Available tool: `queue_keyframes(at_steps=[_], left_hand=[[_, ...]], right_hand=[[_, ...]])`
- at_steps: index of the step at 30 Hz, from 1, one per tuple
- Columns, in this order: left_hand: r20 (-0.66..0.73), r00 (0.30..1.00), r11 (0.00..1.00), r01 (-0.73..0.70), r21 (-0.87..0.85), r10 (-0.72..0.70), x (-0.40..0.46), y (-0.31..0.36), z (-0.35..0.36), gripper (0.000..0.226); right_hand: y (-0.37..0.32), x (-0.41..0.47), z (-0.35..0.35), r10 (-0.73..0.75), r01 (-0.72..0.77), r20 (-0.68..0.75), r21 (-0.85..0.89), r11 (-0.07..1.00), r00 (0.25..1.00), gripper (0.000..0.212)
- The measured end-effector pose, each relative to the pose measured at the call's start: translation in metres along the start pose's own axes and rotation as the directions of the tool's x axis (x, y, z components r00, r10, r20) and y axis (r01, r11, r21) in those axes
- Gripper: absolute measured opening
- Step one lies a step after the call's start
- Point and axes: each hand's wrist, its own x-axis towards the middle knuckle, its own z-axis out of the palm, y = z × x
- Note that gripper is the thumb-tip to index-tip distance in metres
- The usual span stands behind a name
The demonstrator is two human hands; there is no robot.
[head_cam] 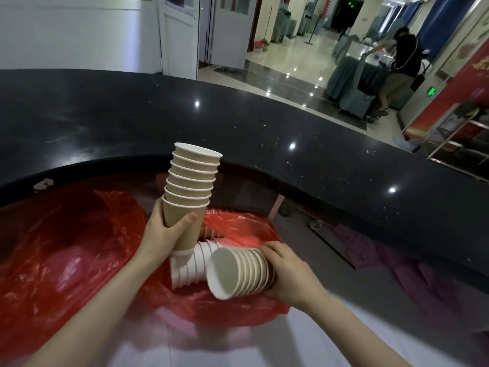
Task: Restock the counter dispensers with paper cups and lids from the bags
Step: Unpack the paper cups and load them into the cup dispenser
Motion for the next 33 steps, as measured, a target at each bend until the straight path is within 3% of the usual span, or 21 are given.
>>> queue_keyframes(at_steps=[2, 6, 10, 14, 18, 22, 26, 29, 33], left_hand=[[0.003, 1.000, 1.000, -0.016, -0.021, 0.016, -0.001, 0.004, 0.002, 0.084], [-0.004, 0.999, 0.994, -0.032, -0.103, 0.032, -0.011, 0.021, 0.013, 0.081], [-0.040, 0.998, 0.989, -0.060, -0.137, 0.055, -0.025, 0.048, 0.025, 0.083], [-0.099, 0.994, 0.982, -0.070, -0.176, 0.053, -0.048, 0.076, 0.031, 0.081], [-0.190, 0.980, 0.968, -0.109, -0.228, 0.065, -0.093, 0.099, 0.038, 0.065], [-0.244, 0.969, 0.953, -0.104, -0.284, 0.033, -0.160, 0.103, 0.029, 0.082], [-0.356, 0.935, 0.952, -0.113, -0.285, 0.004, -0.241, 0.098, -0.016, 0.076], [-0.507, 0.861, 0.959, -0.100, -0.264, -0.050, -0.306, 0.092, -0.068, 0.077], [-0.704, 0.705, 0.958, -0.139, -0.251, -0.082, -0.404, 0.089, -0.137, 0.064]], right_hand=[[-0.003, -0.002, -0.021, 0.129, -0.104, -0.098, 0.229, 0.968, 0.987, 0.075], [-0.014, -0.009, -0.063, 0.407, -0.197, -0.225, 0.611, 0.767, 0.885, 0.064], [-0.014, -0.014, -0.093, 0.432, -0.127, -0.253, 0.723, 0.679, 0.866, 0.068], [-0.015, -0.023, -0.122, 0.413, 0.013, -0.325, 0.799, 0.602, 0.851, 0.055], [-0.021, -0.040, -0.132, 0.341, 0.094, -0.330, 0.826, 0.556, 0.880, 0.054], [-0.044, -0.058, -0.117, 0.215, 0.145, -0.294, 0.842, 0.520, 0.931, 0.056], [-0.106, -0.074, -0.093, 0.056, 0.182, -0.232, 0.872, 0.455, 0.971, 0.056], [-0.175, -0.086, -0.072, -0.082, 0.175, -0.155, 0.901, 0.396, 0.984, 0.063], [-0.285, -0.106, -0.036, -0.305, 0.180, -0.064, 0.912, 0.369, 0.950, 0.065]])
